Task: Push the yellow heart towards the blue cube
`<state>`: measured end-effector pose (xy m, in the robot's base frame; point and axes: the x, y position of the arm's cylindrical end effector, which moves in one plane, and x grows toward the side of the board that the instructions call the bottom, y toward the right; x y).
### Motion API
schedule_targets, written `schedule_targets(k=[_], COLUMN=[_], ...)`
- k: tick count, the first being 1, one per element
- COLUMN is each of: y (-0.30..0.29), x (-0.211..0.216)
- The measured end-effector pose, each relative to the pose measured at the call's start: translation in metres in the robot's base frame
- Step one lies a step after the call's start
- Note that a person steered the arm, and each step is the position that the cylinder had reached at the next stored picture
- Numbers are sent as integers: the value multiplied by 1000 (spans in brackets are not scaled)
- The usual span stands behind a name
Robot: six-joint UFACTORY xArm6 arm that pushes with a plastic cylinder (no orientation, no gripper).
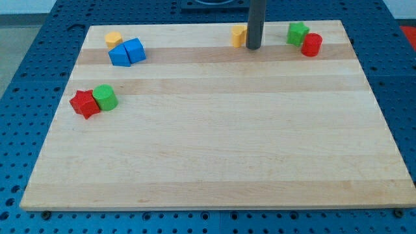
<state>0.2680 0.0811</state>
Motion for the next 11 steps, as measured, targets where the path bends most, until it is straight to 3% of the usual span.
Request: schedule_targets(k=[2, 3, 8, 11], y=[4, 0, -88, -146], x=[-48, -48, 41, 39])
